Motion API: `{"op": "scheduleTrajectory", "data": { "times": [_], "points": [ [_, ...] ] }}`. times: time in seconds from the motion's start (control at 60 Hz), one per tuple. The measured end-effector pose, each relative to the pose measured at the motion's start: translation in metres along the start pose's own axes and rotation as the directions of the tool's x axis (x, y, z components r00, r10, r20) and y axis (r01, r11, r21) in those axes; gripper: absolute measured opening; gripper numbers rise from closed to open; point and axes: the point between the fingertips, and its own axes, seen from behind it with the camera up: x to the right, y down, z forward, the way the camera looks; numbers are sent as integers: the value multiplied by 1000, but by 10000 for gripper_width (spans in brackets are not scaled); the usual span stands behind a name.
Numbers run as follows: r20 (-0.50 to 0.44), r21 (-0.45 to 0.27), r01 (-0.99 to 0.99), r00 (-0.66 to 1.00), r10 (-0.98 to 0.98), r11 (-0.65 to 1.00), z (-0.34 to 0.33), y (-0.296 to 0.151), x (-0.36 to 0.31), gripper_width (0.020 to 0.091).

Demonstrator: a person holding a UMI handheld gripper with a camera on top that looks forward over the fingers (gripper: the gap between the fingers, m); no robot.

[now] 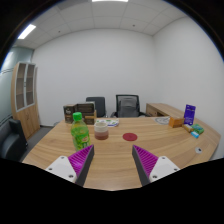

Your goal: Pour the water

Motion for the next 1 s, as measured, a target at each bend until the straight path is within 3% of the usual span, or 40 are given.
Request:
{"op": "scheduleTrajectory", "data": {
  "times": [0.1, 0.317, 0.65, 0.75, 0.8, 0.917, 1.0],
  "points": [
    [73, -26, -18, 997, 20, 999, 9, 21, -41, 782],
    [119, -39, -22, 992, 27, 999, 55, 28, -124, 784],
    [56, 14, 6, 998, -7, 1000, 143, 15, -136, 779],
    [26, 22, 10, 1000, -10, 1000, 157, 21, -133, 670],
    [3, 45, 15, 1000, -15, 999, 159, 18, -128, 519],
    [14, 65, -6, 1000, 5, 998, 158, 17, -130, 495],
    [21, 43, -5, 1000, 4, 999, 160, 23, -132, 484]
  ]
}}
